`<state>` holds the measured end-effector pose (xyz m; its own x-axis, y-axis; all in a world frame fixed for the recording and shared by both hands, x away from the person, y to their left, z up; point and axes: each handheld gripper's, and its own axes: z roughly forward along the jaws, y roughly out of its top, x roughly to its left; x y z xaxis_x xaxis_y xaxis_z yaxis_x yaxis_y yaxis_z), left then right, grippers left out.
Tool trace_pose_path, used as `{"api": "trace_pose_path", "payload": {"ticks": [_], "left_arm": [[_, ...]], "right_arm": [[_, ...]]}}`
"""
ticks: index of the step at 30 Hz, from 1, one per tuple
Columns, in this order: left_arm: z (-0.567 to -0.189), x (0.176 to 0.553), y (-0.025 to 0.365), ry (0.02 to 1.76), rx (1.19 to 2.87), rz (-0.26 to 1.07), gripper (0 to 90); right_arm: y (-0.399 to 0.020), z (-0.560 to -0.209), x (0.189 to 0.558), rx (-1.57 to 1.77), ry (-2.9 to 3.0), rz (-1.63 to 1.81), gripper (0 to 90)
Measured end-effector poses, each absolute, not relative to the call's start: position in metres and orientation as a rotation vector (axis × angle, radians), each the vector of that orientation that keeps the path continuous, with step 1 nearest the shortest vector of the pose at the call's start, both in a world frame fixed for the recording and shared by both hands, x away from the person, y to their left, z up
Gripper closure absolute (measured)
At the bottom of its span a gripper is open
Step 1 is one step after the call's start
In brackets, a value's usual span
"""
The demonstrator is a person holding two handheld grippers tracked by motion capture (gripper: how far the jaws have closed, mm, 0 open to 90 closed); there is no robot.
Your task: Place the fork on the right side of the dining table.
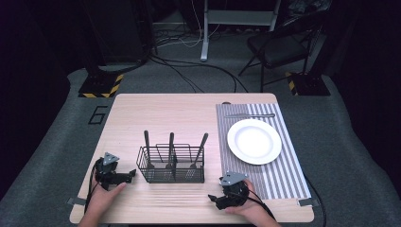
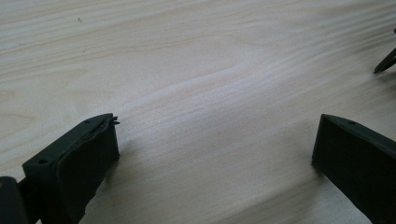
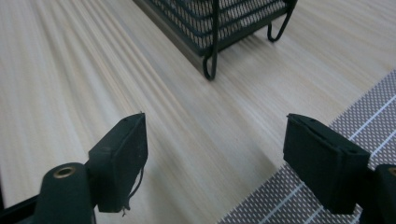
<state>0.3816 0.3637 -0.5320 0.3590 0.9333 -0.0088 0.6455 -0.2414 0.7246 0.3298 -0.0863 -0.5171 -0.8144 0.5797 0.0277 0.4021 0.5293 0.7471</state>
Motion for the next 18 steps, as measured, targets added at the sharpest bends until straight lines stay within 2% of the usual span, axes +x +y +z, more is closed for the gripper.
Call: {"api": "trace_pose_path", "payload": {"ticks": [6,13,18], "left_arm": [[-0.532,0.382,0.364,1.367,1.981,0.576,0.1],[-0.532,0.382,0.364,1.366,1.982,0.576,0.1],[-0.532,0.381,0.364,1.366,1.985,0.571,0.1]], "right_arm": [[-0.088,-0.504,0.327,0.843,2.530,1.206,28.3],[-0.093,-0.495,0.331,0.879,2.571,1.228,41.1],[-0.096,-0.485,0.332,0.902,2.556,1.222,44.0]]}}
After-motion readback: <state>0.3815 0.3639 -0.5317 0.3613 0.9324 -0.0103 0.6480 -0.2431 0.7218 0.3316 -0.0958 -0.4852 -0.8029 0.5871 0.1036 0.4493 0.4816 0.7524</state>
